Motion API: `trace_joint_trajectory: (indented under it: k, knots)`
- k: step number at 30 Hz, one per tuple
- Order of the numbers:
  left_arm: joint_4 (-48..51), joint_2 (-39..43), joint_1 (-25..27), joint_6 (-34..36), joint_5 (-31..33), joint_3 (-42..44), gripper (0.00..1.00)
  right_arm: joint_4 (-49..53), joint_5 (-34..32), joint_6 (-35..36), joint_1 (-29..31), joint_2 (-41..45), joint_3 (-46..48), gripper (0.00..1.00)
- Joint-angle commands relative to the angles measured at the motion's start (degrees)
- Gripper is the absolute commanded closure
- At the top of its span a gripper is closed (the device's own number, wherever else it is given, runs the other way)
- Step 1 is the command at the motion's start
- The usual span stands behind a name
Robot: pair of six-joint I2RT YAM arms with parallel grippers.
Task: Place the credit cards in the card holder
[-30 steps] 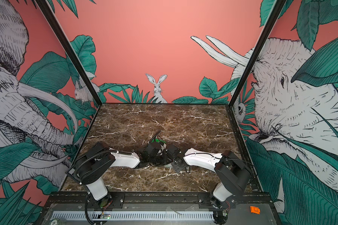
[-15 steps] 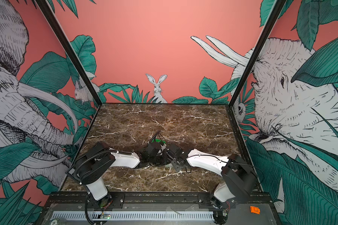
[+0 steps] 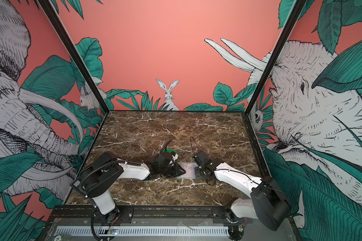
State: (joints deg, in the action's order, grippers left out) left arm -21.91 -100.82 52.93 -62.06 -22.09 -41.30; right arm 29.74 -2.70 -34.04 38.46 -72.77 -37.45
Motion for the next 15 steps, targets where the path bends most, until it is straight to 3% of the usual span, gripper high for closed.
trace_joint_trajectory:
  k: [1,6,15]
  knots:
    - [4.58,-1.60,-0.46,0.00,0.12,-0.12,0.73,-1.29,1.58,-2.56,-2.13,1.25,1.27,0.63]
    - [4.48,-1.89,-0.45,0.04,-0.06,-0.27,0.73,-6.72,5.88,-2.70,-4.75,-0.63,3.42,0.75]
    - [4.37,-1.36,-0.45,0.02,-0.06,0.36,0.73,-11.28,7.46,-3.93,-5.76,-4.09,4.32,0.91]
